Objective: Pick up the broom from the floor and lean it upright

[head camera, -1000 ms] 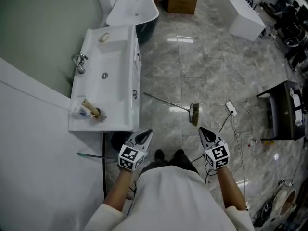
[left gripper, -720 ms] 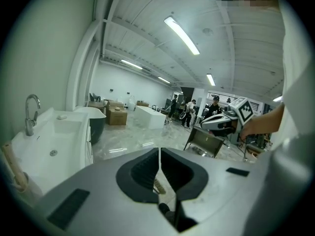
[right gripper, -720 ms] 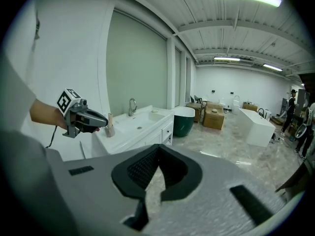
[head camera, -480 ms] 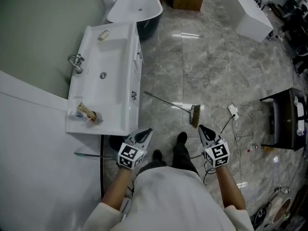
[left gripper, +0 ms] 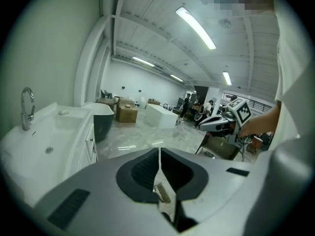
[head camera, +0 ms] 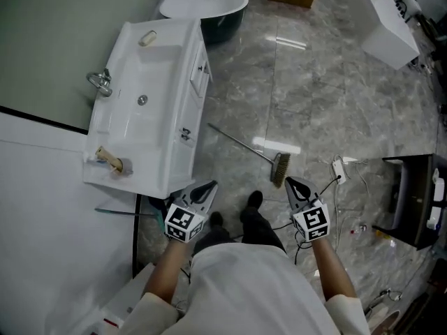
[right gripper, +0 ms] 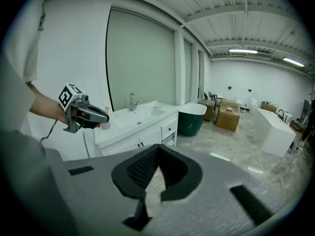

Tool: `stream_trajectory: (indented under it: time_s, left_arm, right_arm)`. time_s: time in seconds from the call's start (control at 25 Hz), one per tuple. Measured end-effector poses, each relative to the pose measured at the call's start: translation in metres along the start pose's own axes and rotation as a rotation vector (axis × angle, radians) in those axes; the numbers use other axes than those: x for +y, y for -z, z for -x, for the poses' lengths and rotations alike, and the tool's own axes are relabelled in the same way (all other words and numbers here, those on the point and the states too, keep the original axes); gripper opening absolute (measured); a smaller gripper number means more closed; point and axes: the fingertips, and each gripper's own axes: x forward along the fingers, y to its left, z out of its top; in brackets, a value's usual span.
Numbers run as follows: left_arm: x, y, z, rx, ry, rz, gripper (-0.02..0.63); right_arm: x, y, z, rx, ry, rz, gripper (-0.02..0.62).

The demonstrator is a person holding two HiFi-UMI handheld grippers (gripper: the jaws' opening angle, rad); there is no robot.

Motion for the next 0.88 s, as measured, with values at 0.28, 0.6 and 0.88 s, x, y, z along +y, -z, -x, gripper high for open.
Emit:
stream_trajectory:
  time_s: [0.28,0.6,0.88]
  left_arm:
    - [0.015,0.010,-0.061,0.027,-0.071,0.037,0.015]
    - [0.048,0.043,-0.119,0.047,-0.093,0.064,0.015]
    - [0.095,0.083,-0.162,0.062,-0.068,0.053,0.015]
  right_arm:
    - [-0.059,0.017,-0.046,0.024,-0.089,0.027,0.000]
    - [-0.084,0.056,-0.112,0.076,-0.152,-0.002,0.000]
    - [-0.078,0.087,-0.180,0.098,-0.168,-0.021,0.002]
